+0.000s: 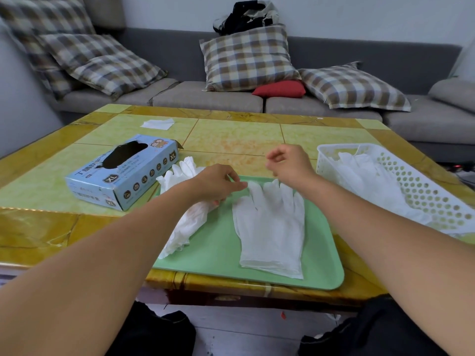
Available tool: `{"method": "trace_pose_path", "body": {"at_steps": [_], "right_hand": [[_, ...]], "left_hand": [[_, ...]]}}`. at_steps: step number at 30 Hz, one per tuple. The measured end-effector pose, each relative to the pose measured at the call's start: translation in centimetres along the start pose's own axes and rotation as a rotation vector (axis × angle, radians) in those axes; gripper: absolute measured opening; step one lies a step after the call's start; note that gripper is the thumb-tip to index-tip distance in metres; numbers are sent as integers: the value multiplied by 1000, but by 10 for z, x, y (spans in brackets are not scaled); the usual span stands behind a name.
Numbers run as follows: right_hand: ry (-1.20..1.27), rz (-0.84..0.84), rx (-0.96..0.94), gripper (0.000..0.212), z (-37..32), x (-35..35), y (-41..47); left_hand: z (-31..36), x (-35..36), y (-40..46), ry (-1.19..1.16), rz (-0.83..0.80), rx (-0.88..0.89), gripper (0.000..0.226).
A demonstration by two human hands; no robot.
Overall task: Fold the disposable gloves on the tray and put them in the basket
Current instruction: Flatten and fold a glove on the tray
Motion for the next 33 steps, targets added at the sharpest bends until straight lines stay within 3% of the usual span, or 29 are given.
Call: {"method": "trace_pose_path", "body": {"at_steps": [2, 5, 7, 12, 15, 19, 21, 24, 29, 33], "right_hand": [[-164, 64, 86, 13, 21, -15, 7], [-383, -150, 265, 44, 53, 11, -1], [-432, -199, 290, 42, 58, 19, -4], [-273, -176, 116, 7, 45, 26, -3], [-253, -151, 57, 9, 41, 26, -3], [-335, -157, 116, 28, 54, 25, 1], [-344, -134, 136, 29, 56, 23, 2], [-284, -69, 164, 29, 55, 16, 4], [-271, -63, 183, 28, 54, 20, 0], [-191, -36, 179, 25, 49, 14, -1]], "left_hand": [[16, 9, -3, 180, -38, 117, 42], [19, 26, -3, 356, -90, 124, 42], [16, 30, -1, 410, -80, 102, 32], [8, 28, 2, 374, -103, 37, 14], [1, 22, 0, 279, -131, -23, 12], [-3, 21, -2, 269, -141, -41, 13], [-2, 24, -3, 254, -147, -37, 30], [18, 28, -4, 341, -104, 127, 48], [35, 40, -9, 364, -132, 249, 16], [27, 47, -9, 483, -163, 216, 30]]}}
Point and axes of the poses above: each hand's wrist, its own y-axis towards the middle knuckle, its own x-axis out of the palm, z = x × y, the point moved 10 cm from there along y, towards the middle knuckle, and after that the axes turned 8 degrees about -y, right-handed, at the moved point
